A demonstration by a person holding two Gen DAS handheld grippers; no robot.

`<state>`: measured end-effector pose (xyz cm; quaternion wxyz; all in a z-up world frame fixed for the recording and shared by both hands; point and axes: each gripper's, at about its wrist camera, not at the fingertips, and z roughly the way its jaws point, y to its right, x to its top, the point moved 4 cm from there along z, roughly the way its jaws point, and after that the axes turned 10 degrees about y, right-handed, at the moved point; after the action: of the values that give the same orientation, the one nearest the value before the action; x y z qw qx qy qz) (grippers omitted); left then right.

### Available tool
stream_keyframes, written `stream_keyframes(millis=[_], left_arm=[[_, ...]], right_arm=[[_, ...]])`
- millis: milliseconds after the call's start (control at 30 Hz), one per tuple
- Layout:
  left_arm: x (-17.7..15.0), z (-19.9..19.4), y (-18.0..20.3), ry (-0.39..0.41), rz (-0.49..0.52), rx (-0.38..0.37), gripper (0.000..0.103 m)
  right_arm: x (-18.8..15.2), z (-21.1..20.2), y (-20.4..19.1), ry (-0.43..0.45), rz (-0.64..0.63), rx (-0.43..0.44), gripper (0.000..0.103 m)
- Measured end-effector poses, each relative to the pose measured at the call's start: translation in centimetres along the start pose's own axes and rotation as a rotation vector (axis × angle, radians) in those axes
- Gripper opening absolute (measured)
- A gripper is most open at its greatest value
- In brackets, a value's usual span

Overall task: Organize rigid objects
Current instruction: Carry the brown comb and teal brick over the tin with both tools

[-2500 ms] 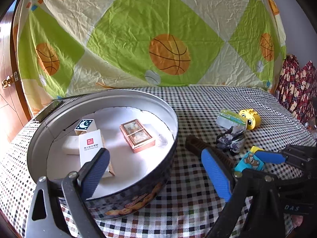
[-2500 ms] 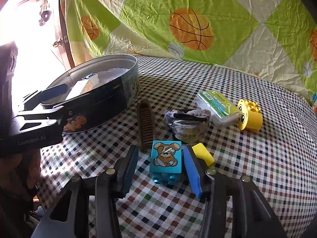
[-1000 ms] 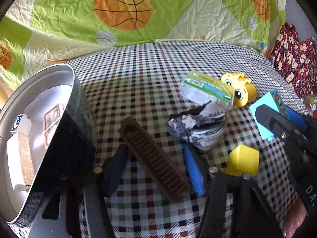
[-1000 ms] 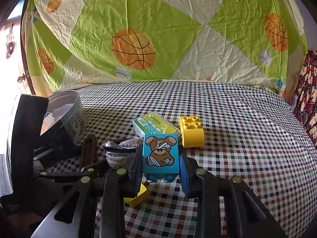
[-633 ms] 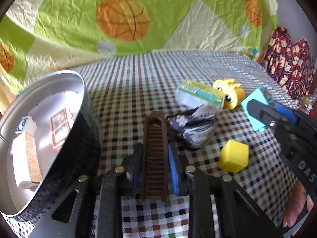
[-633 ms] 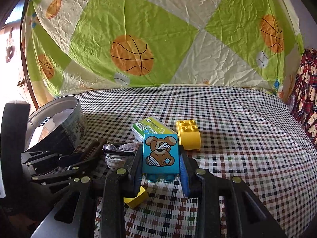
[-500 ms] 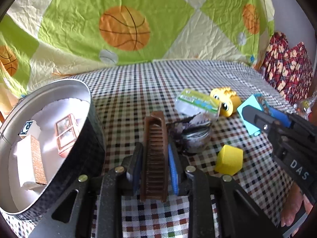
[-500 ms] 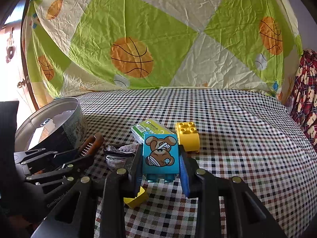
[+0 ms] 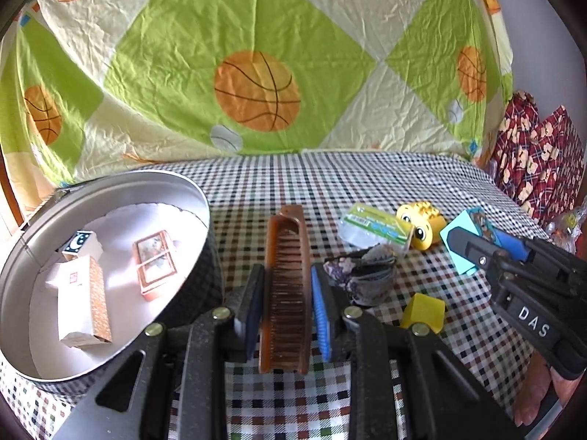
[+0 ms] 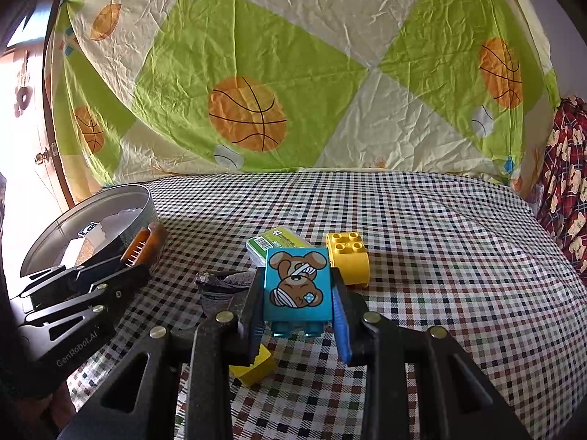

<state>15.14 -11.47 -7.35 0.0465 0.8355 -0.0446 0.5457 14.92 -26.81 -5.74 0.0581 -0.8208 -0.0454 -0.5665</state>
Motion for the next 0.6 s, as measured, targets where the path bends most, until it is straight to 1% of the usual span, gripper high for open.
stream_keyframes(millis=[200, 600], left_arm=[[0.4, -1.1, 0.0, 0.058, 0.008, 0.023, 0.024], [0.7, -2.0, -0.3, 0.105, 0.004, 0.043, 0.024]], right_arm=[[0.2, -0.4, -0.3, 0.022, -0.008, 0.007, 0.034], [0.4, -1.3, -0.7, 0.066, -0.029, 0.007, 0.034]])
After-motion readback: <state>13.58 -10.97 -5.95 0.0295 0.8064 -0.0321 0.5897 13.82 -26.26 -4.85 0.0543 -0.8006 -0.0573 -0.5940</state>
